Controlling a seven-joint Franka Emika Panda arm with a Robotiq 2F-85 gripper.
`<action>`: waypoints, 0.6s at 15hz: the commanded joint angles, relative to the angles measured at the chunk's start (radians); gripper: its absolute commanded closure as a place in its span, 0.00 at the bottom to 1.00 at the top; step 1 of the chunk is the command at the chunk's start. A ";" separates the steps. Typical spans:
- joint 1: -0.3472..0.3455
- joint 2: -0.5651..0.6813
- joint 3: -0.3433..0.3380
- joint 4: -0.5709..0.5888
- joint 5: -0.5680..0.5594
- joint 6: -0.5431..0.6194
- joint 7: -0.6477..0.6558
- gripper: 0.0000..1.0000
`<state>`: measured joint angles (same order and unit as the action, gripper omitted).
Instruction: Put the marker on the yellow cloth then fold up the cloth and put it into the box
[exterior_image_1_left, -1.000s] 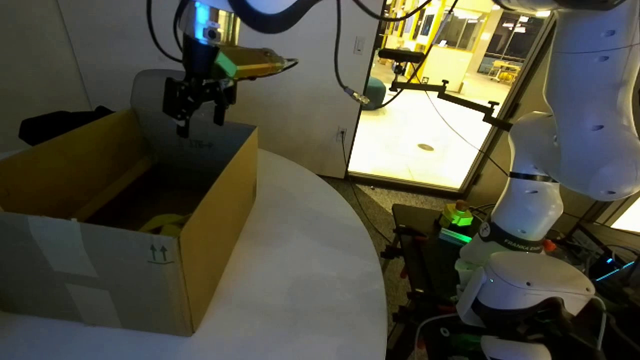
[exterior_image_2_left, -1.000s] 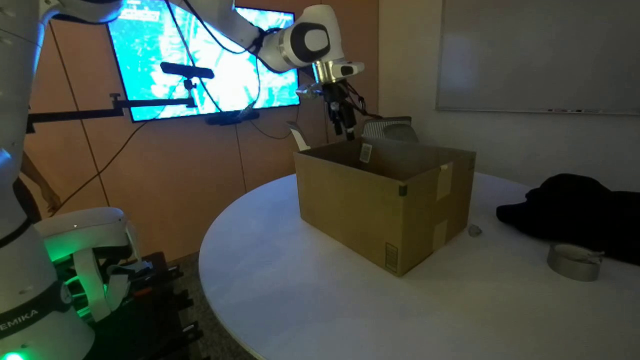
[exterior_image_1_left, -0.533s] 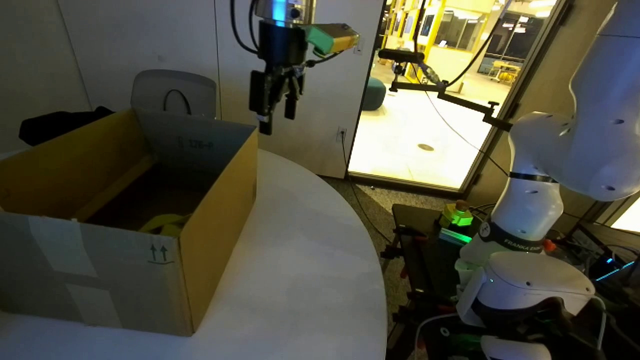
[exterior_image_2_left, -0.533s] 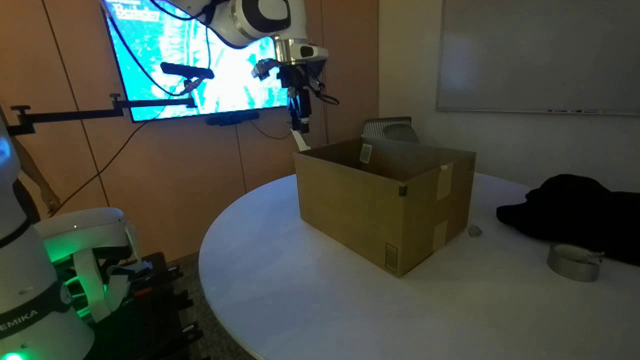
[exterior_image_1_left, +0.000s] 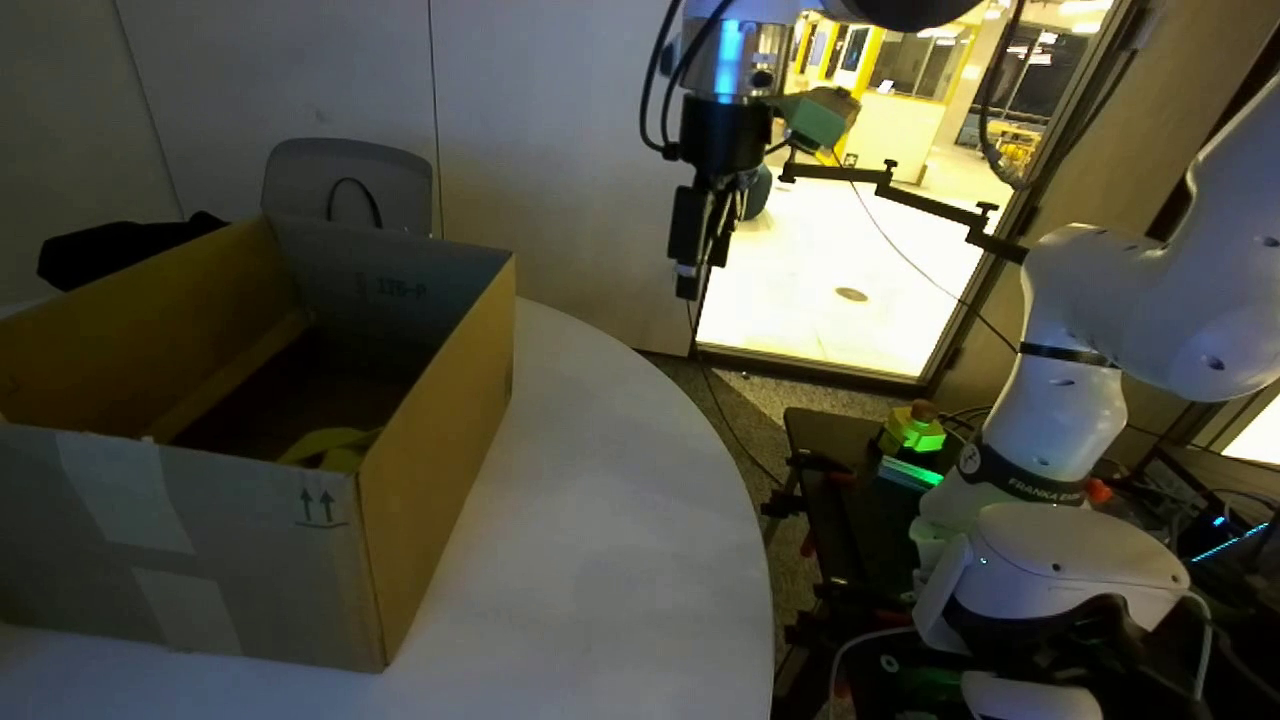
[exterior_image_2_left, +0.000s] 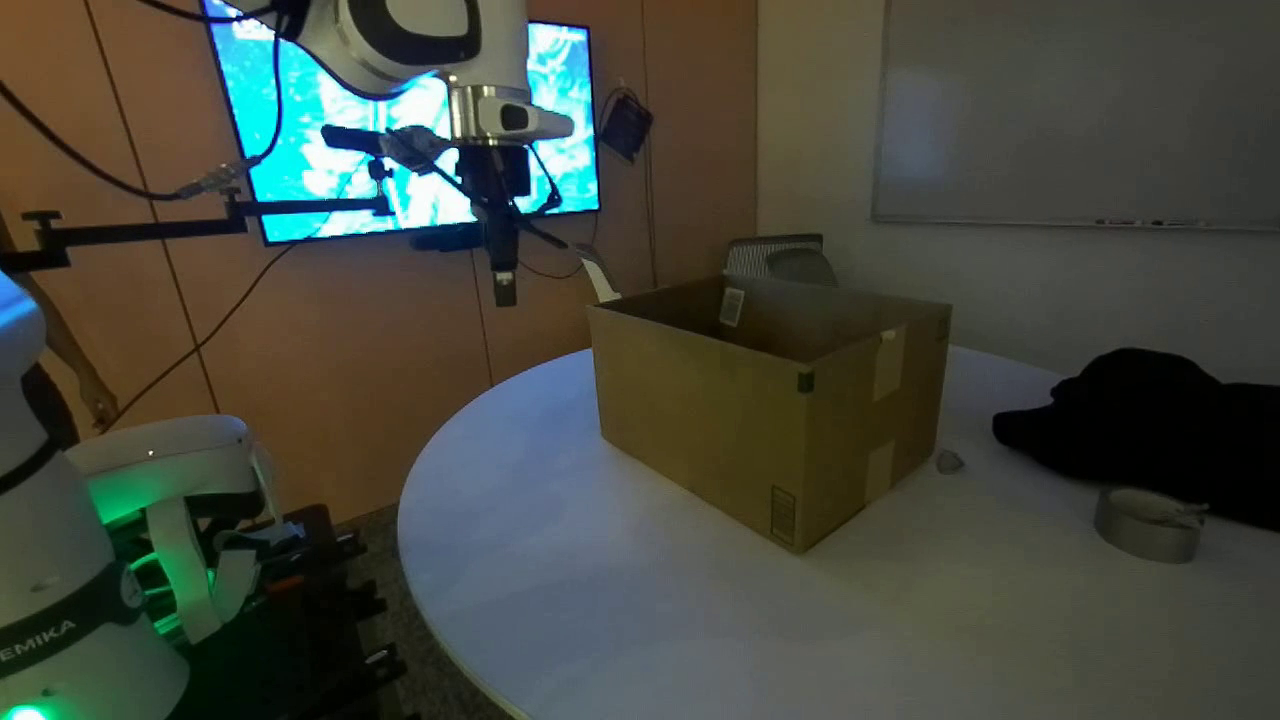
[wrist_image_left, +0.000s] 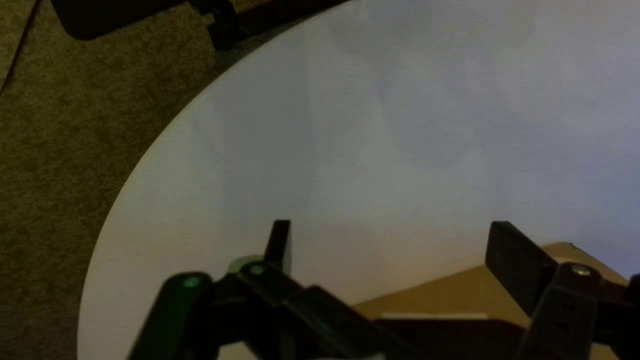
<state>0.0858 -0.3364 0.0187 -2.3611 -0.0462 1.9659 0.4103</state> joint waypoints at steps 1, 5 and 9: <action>-0.047 -0.127 0.006 -0.145 0.022 0.065 -0.064 0.00; -0.071 -0.167 0.007 -0.242 0.009 0.190 -0.120 0.00; -0.083 -0.134 0.022 -0.222 0.013 0.163 -0.106 0.00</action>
<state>0.0261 -0.4698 0.0186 -2.5846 -0.0456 2.1305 0.3140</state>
